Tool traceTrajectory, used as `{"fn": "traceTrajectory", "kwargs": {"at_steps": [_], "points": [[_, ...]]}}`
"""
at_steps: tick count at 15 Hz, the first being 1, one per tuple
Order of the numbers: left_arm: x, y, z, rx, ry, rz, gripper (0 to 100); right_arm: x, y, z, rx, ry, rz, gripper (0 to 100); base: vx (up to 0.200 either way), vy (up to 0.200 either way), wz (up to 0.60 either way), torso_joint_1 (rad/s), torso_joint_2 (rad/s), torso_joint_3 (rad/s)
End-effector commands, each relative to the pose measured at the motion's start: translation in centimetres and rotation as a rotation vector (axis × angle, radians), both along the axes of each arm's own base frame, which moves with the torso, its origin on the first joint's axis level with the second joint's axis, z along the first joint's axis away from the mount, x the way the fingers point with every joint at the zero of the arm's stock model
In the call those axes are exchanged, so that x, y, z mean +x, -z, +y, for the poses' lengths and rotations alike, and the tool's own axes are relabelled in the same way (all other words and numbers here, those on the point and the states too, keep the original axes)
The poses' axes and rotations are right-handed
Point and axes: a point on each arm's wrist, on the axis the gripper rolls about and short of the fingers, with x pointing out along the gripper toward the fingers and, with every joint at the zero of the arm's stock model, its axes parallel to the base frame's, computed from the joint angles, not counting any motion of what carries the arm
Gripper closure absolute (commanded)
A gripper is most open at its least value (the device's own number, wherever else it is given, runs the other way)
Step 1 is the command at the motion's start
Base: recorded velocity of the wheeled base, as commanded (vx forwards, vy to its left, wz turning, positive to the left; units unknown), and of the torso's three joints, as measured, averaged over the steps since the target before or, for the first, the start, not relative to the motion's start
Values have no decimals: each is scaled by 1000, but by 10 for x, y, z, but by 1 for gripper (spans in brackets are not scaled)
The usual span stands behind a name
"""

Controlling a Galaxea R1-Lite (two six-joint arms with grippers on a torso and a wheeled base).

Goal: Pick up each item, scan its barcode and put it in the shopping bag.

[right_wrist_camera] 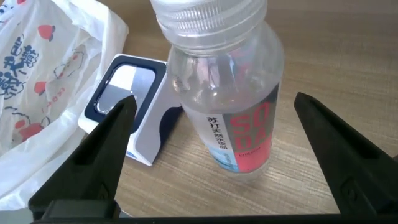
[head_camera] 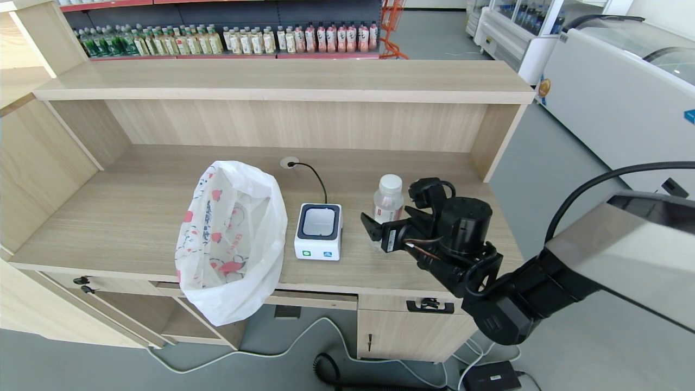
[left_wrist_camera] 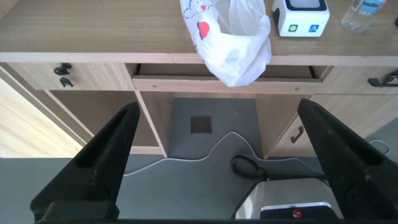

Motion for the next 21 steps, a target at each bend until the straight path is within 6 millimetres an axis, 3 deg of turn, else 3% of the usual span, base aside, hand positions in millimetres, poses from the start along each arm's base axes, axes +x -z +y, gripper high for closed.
{"fn": "traceTrajectory", "kwargs": {"at_steps": [1,7,11,12,21], "points": [[0,0,0,0,0,1,0,10,4,7,5,-12,-10,0,0,0,0,0,0,0],[0,0,0,0,0,1,0,25,13,20,-26,-69,20,0,0,0,0,0,0,0],[0,0,0,0,0,1,0,37,5,18,-23,-50,20,0,0,0,0,0,0,0],[0,0,0,0,0,1,0,40,7,14,-25,-44,24,100,0,0,0,0,0,0],[0,0,0,0,0,1,0,44,13,6,-45,-70,25,100,0,0,0,0,0,0]]}}
